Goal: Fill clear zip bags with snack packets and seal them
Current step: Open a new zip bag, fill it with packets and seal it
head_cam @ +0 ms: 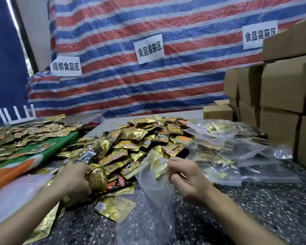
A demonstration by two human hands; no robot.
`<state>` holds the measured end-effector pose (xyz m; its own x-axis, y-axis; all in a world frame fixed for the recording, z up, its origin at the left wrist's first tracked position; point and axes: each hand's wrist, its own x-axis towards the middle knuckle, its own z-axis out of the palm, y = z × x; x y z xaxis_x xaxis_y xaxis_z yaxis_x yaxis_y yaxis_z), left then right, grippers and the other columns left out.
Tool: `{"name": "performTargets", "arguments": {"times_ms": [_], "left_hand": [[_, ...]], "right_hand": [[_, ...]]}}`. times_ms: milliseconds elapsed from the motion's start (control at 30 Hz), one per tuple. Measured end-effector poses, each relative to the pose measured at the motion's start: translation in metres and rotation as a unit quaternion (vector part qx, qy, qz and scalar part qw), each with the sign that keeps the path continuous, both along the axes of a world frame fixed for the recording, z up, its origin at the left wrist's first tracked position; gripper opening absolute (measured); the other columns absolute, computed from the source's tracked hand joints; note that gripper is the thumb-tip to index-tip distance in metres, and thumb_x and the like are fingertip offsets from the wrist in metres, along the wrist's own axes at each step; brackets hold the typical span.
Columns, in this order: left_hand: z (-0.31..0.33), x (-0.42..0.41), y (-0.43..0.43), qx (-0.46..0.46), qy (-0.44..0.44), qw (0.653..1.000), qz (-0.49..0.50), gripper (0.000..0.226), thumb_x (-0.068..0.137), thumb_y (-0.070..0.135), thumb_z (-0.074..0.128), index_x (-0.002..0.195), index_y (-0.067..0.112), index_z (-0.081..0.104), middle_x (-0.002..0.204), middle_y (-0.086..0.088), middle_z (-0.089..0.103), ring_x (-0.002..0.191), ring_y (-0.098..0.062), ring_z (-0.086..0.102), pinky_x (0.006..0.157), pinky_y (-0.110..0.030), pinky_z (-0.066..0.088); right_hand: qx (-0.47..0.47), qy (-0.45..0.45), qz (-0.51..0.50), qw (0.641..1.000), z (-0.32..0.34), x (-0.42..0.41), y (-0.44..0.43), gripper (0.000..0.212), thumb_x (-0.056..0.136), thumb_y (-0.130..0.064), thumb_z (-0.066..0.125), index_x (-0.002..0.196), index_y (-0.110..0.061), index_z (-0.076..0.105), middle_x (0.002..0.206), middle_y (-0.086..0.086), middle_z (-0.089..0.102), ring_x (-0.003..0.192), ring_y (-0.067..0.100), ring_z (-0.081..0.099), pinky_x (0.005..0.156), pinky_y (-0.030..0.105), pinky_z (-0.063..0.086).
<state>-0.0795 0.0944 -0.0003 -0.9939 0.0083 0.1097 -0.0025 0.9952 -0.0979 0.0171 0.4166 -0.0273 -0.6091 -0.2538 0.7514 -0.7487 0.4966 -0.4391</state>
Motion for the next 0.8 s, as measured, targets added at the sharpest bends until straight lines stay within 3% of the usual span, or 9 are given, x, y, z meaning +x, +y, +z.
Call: {"name": "performTargets", "arguments": {"times_ms": [67, 133, 167, 267, 367, 467, 567, 633, 800], "left_hand": [[0.008, 0.001, -0.002, 0.118, 0.032, 0.992, 0.002, 0.036, 0.051, 0.043, 0.090, 0.077, 0.027, 0.069, 0.070, 0.007, 0.069, 0.076, -0.017, 0.067, 0.060, -0.029, 0.052], [0.019, 0.005, -0.002, 0.317, 0.040, 0.947, -0.012, 0.030, 0.058, 0.028, 0.095, 0.072, 0.020, 0.069, 0.056, -0.002, 0.069, 0.051, -0.025, 0.066, 0.045, -0.028, 0.051], [0.025, 0.010, -0.001, 0.402, 0.054, 0.914, -0.022, 0.028, 0.060, 0.023, 0.095, 0.075, 0.017, 0.071, 0.058, -0.006, 0.070, 0.049, -0.027, 0.065, 0.046, -0.030, 0.052], [0.048, 0.028, 0.014, 0.545, 0.114, 0.829, -0.047, 0.035, 0.055, 0.033, 0.091, 0.082, 0.016, 0.076, 0.073, 0.000, 0.076, 0.071, -0.019, 0.072, 0.063, -0.032, 0.051], [0.071, 0.053, 0.044, 0.647, 0.084, 0.752, -0.093, 0.043, 0.053, 0.030, 0.085, 0.090, 0.010, 0.074, 0.082, -0.001, 0.078, 0.070, -0.013, 0.073, 0.066, -0.033, 0.047], [0.083, 0.077, 0.073, 0.698, 0.055, 0.702, -0.131, 0.035, 0.056, 0.023, 0.084, 0.087, 0.011, 0.073, 0.087, -0.005, 0.078, 0.078, -0.022, 0.073, 0.071, -0.038, 0.053], [0.083, 0.094, 0.100, 0.710, 0.044, 0.687, -0.148, 0.034, 0.056, 0.025, 0.086, 0.084, 0.010, 0.073, 0.083, -0.008, 0.077, 0.069, -0.020, 0.072, 0.052, -0.030, 0.056], [0.077, 0.099, 0.115, 0.676, 0.081, 0.714, -0.160, 0.035, 0.060, 0.029, 0.087, 0.085, 0.010, 0.072, 0.078, -0.007, 0.077, 0.066, -0.022, 0.073, 0.047, -0.030, 0.055], [0.064, 0.098, 0.134, 0.604, 0.200, 0.752, -0.173, 0.031, 0.069, 0.041, 0.086, 0.068, 0.014, 0.072, 0.070, -0.001, 0.074, 0.072, -0.025, 0.073, 0.071, -0.053, 0.060]], "right_hand": [[0.003, -0.001, -0.003, 1.000, -0.001, 0.000, 0.000, 0.013, 0.077, -0.023, 0.044, 0.065, -0.025, 0.046, 0.069, -0.012, 0.046, 0.063, 0.012, 0.046, 0.053, 0.037, 0.040], [0.009, -0.002, -0.007, 1.000, -0.002, 0.001, 0.000, 0.013, 0.078, -0.023, 0.044, 0.066, -0.025, 0.048, 0.072, -0.012, 0.048, 0.065, 0.011, 0.048, 0.056, 0.036, 0.041], [0.013, -0.003, -0.008, 1.000, -0.002, 0.001, 0.000, 0.013, 0.079, -0.024, 0.044, 0.066, -0.024, 0.048, 0.074, -0.010, 0.049, 0.067, 0.011, 0.049, 0.059, 0.037, 0.042], [0.025, 0.004, -0.013, 1.000, -0.002, 0.002, -0.002, 0.014, 0.079, -0.024, 0.045, 0.068, -0.020, 0.051, 0.077, -0.006, 0.052, 0.070, 0.012, 0.050, 0.065, 0.035, 0.041], [0.025, 0.000, -0.002, 1.000, -0.003, 0.002, -0.003, 0.017, 0.080, -0.022, 0.046, 0.069, -0.013, 0.056, 0.078, -0.003, 0.053, 0.069, 0.014, 0.050, 0.058, 0.035, 0.042], [0.024, 0.005, 0.001, 1.000, -0.004, 0.001, -0.003, 0.018, 0.080, -0.022, 0.047, 0.070, -0.012, 0.059, 0.078, -0.004, 0.054, 0.068, 0.010, 0.050, 0.057, 0.027, 0.041], [0.018, 0.004, 0.018, 1.000, -0.004, 0.001, -0.005, 0.018, 0.080, -0.020, 0.048, 0.075, -0.011, 0.063, 0.082, -0.006, 0.056, 0.071, 0.009, 0.052, 0.059, 0.023, 0.042], [0.011, 0.009, 0.026, 1.000, -0.004, 0.002, -0.006, 0.018, 0.081, -0.018, 0.050, 0.079, -0.010, 0.066, 0.084, -0.002, 0.058, 0.072, 0.012, 0.054, 0.059, 0.026, 0.045], [-0.032, 0.042, 0.031, 0.998, -0.003, 0.004, -0.006, 0.009, 0.082, -0.008, 0.060, 0.078, -0.009, 0.069, 0.081, -0.001, 0.060, 0.070, 0.011, 0.058, 0.058, 0.027, 0.049]]}}
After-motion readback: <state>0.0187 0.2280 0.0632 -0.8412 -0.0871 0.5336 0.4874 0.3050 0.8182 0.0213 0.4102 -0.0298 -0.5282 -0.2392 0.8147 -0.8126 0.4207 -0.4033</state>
